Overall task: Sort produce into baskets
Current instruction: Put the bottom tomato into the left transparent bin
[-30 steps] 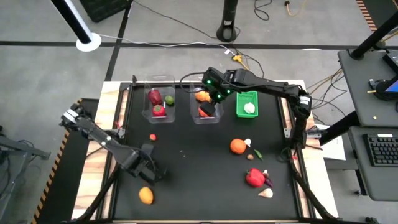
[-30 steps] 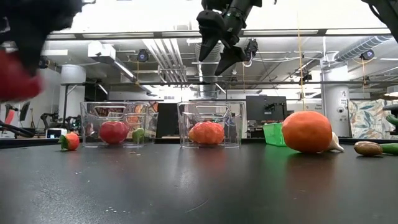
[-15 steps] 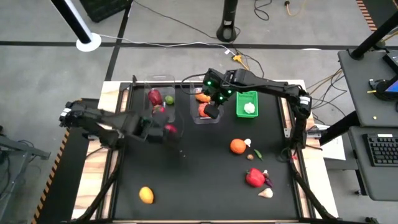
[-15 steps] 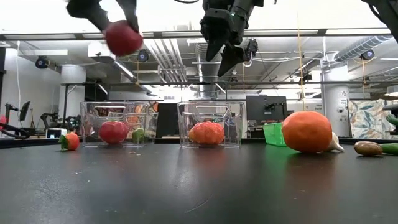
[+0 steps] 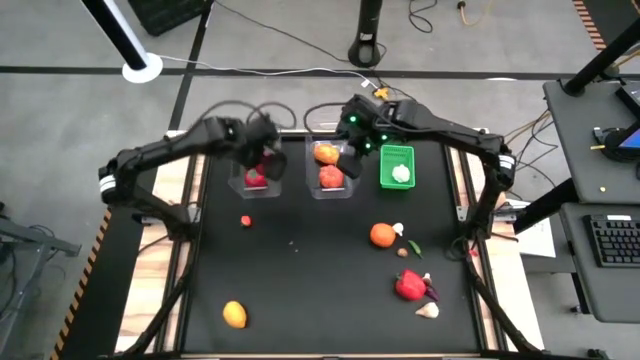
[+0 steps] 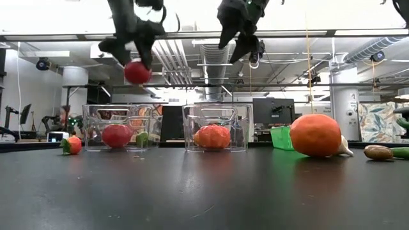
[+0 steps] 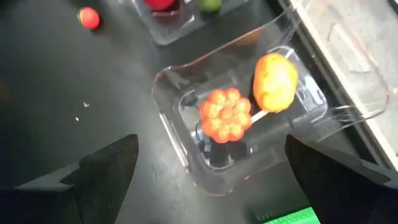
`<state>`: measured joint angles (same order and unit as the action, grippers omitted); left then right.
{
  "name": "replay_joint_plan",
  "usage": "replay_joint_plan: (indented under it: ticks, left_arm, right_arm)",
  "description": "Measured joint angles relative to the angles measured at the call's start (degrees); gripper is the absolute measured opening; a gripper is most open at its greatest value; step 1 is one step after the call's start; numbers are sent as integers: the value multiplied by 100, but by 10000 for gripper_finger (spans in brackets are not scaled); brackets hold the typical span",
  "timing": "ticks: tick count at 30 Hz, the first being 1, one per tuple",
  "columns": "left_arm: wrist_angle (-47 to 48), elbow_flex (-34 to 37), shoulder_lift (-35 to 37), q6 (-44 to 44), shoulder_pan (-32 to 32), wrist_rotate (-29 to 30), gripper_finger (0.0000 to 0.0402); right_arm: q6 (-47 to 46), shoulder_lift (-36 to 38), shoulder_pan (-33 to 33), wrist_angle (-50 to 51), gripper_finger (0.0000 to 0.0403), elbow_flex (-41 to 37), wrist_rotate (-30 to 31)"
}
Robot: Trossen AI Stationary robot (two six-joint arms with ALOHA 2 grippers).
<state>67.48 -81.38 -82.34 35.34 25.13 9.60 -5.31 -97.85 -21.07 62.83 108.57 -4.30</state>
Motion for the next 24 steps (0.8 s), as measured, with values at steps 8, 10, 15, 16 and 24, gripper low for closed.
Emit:
replay_joint_plan:
  ticks: [8, 10, 15, 16, 24]
  left_arm:
    - [-882, 614, -441, -985, 1685, -702, 264]
    - [-1140, 682, -591, -1002, 1884, -727, 268]
    - [-1644, 618, -1029, -1189, 2146, -620, 296]
    - [-1646, 556, -1132, -1193, 2169, -584, 302]
    - [-1589, 278, -1616, -1351, 2188, -572, 341]
  right_arm:
    - [201, 17, -73, -130, 396, 0, -4]
    - [256, -20, -73, -144, 396, 0, -4]
    - [303, -49, -73, -145, 396, -2, -10]
    - [310, -49, -73, -143, 396, -2, -12]
    - [361, -49, -73, -139, 396, -4, -10]
